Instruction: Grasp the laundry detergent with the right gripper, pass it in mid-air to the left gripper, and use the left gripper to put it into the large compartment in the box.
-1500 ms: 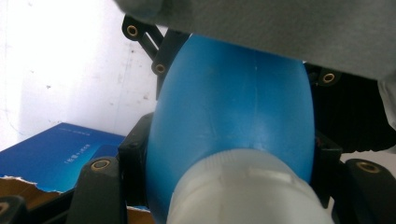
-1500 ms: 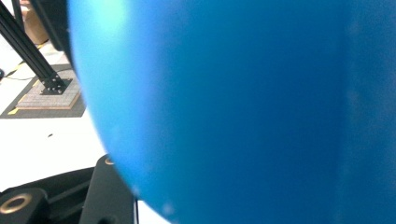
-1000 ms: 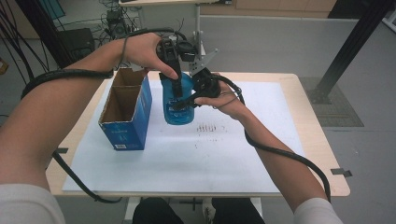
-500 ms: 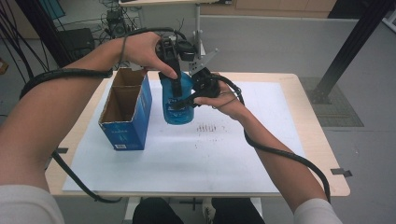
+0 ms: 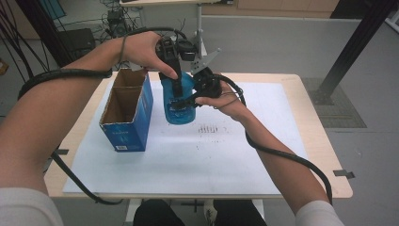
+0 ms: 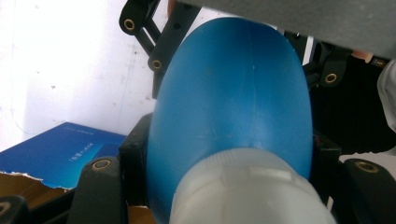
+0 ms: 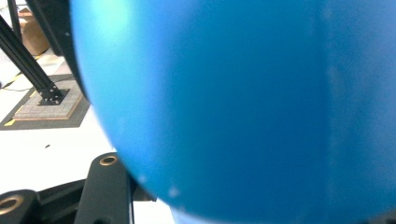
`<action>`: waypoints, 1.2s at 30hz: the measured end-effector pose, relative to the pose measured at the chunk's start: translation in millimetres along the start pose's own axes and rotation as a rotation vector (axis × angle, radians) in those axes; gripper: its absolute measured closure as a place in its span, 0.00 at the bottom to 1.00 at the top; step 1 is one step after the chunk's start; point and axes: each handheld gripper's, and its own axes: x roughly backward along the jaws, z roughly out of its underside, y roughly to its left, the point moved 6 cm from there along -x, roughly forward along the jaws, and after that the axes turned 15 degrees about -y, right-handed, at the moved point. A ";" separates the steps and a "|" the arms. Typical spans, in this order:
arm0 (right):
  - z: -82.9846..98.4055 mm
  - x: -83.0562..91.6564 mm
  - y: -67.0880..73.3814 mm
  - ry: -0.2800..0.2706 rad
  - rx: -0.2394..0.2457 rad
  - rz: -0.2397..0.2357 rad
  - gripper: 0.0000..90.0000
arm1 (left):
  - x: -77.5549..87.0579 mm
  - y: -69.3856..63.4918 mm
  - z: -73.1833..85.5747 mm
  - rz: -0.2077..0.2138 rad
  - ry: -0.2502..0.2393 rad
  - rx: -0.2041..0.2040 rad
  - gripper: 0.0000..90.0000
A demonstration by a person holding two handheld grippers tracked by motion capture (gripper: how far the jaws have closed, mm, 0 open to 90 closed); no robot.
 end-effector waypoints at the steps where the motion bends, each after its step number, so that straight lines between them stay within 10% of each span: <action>1: -0.1 0.1 0.0 0.000 0.002 0.000 0.45 | 0.1 -0.1 0.0 0.000 0.000 0.000 0.41; 36: 0.2 -0.2 -0.2 0.001 0.019 -0.001 0.46 | 0.4 -0.5 0.9 0.004 -0.007 0.004 0.41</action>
